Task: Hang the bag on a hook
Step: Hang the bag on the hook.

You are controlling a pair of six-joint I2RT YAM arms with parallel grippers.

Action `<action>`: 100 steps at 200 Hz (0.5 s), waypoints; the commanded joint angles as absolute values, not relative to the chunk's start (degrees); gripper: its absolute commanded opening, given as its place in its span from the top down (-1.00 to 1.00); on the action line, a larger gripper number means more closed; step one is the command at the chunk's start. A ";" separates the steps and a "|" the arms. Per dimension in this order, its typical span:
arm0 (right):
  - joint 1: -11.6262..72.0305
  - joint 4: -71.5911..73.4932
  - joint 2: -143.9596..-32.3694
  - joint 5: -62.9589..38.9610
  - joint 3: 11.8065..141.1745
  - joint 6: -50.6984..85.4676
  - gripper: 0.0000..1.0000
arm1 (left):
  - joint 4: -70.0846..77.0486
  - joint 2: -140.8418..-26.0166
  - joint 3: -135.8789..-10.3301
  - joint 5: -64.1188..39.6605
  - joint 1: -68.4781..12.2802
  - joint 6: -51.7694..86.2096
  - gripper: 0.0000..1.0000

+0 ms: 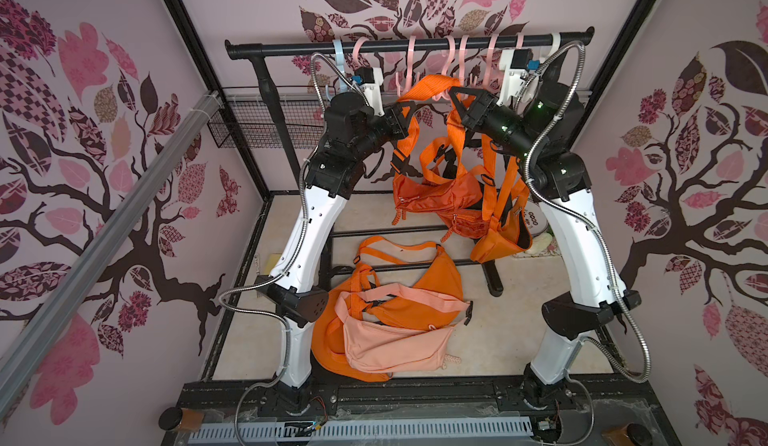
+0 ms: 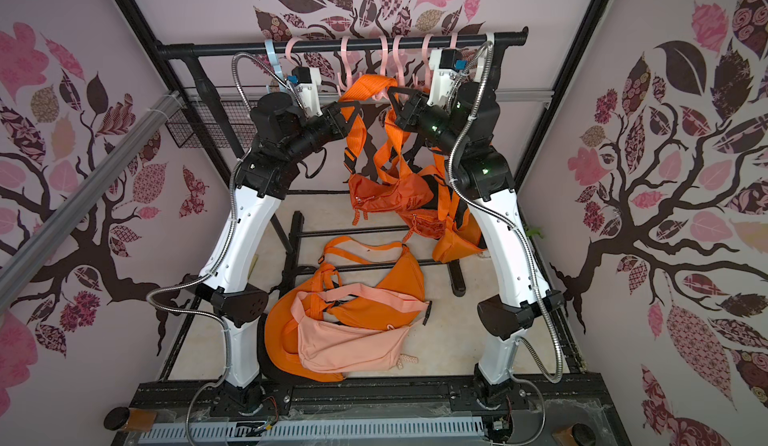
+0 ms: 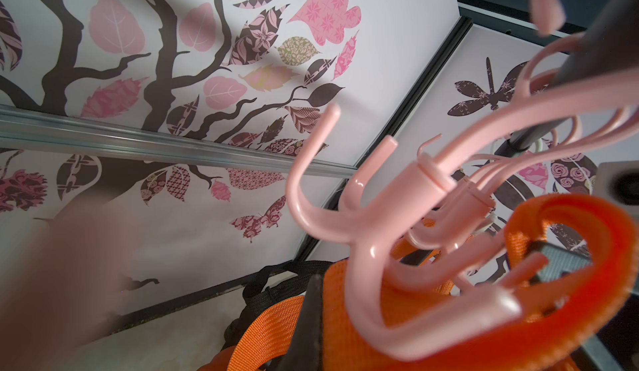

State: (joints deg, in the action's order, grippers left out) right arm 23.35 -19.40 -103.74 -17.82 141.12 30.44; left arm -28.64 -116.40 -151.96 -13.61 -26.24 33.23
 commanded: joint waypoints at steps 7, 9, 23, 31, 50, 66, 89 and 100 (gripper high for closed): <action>23.79 -17.82 -105.91 -17.68 144.29 31.24 1.00 | -27.65 -117.79 -155.43 -14.79 -25.65 34.19 1.00; 23.86 -17.93 -106.08 -17.67 144.38 31.28 1.00 | -27.68 -117.89 -155.40 -14.75 -25.55 34.19 1.00; 23.82 -18.51 -107.14 -17.32 145.38 31.27 1.00 | -28.25 -118.37 -155.63 -15.03 -24.89 35.09 1.00; 23.82 -19.01 -107.85 -17.19 146.20 31.46 1.00 | -28.40 -118.72 -155.82 -15.12 -24.48 35.40 1.00; 23.82 -18.75 -109.20 -17.75 149.60 32.30 1.00 | -27.88 -118.58 -156.18 -14.85 -23.65 35.92 1.00; 24.08 -18.73 -109.27 -17.55 151.32 32.04 1.00 | -26.31 -117.63 -156.10 -14.32 -23.64 35.80 1.00; 24.08 -18.10 -108.72 -15.91 150.78 30.88 1.00 | -24.70 -116.42 -155.79 -12.10 -23.57 34.72 1.00; 24.08 -17.97 -108.68 -15.78 150.78 30.67 1.00 | -23.94 -116.61 -155.78 -12.02 -23.55 34.91 1.00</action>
State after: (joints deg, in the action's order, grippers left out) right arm 23.73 -20.34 -108.81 -17.28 148.57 31.44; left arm -27.88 -118.32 -153.40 -13.63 -23.77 34.76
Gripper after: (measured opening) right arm 0.074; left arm 0.049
